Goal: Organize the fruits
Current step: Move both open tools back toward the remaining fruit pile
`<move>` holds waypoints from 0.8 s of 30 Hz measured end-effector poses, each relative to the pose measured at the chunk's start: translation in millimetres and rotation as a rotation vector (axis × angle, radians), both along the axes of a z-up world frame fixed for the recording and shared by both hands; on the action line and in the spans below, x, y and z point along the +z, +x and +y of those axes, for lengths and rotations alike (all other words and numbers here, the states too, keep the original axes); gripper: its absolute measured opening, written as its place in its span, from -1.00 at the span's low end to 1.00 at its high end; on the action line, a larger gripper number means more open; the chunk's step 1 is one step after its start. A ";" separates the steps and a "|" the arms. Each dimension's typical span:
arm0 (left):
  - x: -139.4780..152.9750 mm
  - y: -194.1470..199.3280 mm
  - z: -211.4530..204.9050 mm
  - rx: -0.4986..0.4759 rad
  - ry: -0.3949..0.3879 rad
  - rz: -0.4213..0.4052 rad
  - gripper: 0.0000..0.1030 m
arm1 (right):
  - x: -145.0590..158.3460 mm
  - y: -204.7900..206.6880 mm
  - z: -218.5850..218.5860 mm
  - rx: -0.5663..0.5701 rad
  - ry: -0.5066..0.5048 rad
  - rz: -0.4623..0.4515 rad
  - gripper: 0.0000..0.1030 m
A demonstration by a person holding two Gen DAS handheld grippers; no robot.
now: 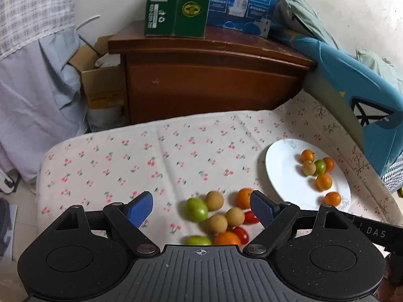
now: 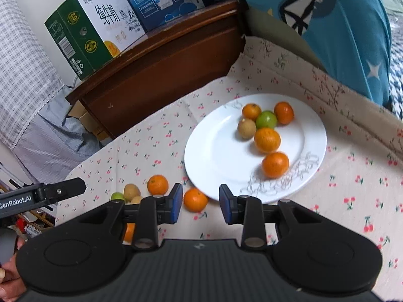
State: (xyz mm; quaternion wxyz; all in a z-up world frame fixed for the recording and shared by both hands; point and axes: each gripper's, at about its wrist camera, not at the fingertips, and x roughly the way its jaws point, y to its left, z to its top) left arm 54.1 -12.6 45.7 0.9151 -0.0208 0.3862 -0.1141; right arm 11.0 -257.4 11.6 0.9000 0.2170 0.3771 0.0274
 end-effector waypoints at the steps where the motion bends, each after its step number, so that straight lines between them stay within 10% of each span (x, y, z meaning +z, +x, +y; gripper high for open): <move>1: -1.6 -1.3 1.8 0.001 0.007 0.003 0.67 | -0.7 -1.4 1.3 0.002 -0.002 0.002 -0.35; 24: -56.5 -21.5 11.0 -0.215 0.173 -0.003 0.64 | -30.3 -0.2 17.9 0.006 0.006 0.069 -0.33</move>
